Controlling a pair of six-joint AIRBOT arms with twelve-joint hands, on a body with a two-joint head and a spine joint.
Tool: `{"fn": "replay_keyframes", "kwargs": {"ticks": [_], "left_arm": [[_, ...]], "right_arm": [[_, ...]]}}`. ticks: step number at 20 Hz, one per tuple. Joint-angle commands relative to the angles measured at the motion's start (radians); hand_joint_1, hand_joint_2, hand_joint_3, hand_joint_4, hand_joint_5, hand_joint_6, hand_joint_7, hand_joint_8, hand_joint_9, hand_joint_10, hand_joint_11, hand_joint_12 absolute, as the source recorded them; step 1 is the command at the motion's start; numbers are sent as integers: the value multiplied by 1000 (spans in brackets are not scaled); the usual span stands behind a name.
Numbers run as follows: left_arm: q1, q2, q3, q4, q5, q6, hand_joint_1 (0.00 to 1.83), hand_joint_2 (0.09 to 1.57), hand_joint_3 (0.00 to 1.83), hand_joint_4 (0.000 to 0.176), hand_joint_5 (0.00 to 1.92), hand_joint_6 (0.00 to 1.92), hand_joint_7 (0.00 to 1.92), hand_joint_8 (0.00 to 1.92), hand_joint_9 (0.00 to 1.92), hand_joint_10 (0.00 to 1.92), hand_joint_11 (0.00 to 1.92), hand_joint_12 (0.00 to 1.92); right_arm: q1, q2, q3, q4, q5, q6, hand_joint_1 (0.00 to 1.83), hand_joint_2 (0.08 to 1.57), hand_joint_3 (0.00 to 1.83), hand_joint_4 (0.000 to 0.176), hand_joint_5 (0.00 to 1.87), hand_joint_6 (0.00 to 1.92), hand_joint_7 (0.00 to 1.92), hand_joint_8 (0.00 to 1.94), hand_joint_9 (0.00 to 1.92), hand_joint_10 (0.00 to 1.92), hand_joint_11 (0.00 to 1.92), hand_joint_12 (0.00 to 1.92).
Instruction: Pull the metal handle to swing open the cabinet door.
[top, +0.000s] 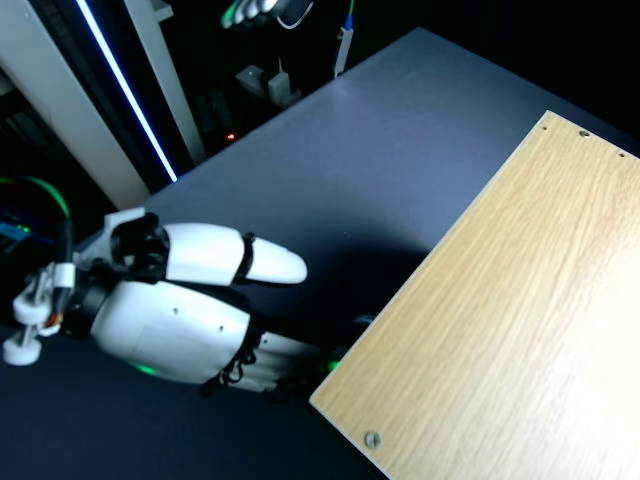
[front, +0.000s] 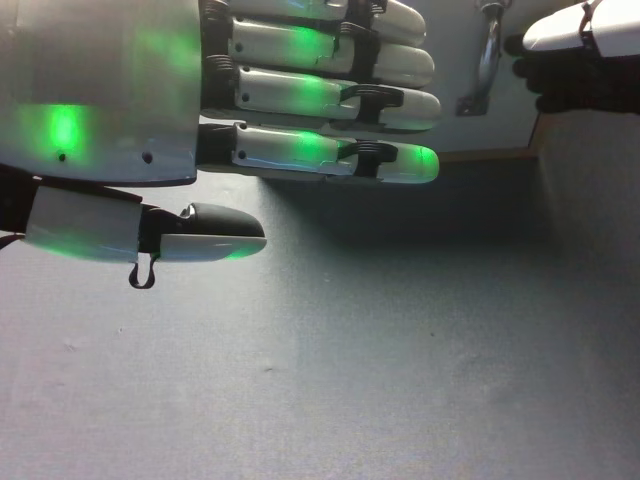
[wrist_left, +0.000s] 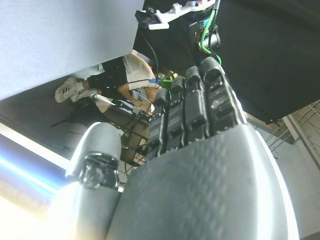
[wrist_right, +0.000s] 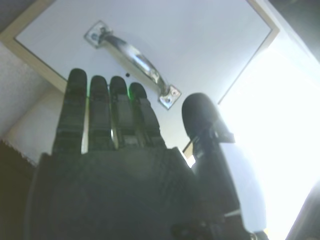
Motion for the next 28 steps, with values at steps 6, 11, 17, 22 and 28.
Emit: {"fn": "replay_keyframes", "kwargs": {"ticks": [6, 11, 17, 22, 28], "left_arm": [[-11, 7, 0, -95, -22, 3, 0, 1571, 158, 0, 117, 3, 122, 4, 109, 4, 0, 345], [-11, 7, 0, -95, -22, 3, 0, 1571, 155, 0, 110, 1, 115, 1, 101, 1, 0, 321], [-11, 7, 0, -95, -22, 3, 0, 1571, 160, 0, 111, 1, 115, 1, 102, 1, 0, 337], [-11, 7, 0, -95, -22, 3, 0, 1571, 152, 0, 112, 2, 119, 2, 107, 3, 0, 348], [-11, 7, 0, -95, -22, 3, 0, 1571, 153, 0, 100, 1, 112, 1, 96, 1, 0, 306]], "right_arm": [[12, 2, -15, 20, 78, 8, 0, 1571, 132, 0, 72, 3, 99, 2, 82, 1, 0, 372], [7, -1, -15, 27, 78, 8, 0, 1571, 127, 0, 66, 0, 89, 0, 75, 0, 0, 343], [1, 10, -37, 27, 78, 8, 0, 1571, 137, 0, 71, 2, 102, 2, 90, 2, 0, 392], [-5, 25, -65, 27, 81, 8, 0, 1571, 129, 0, 68, 0, 94, 0, 82, 1, 0, 368], [-8, 42, -99, 27, 86, 8, 0, 1571, 129, 0, 62, 0, 89, 0, 76, 0, 0, 348]]}}
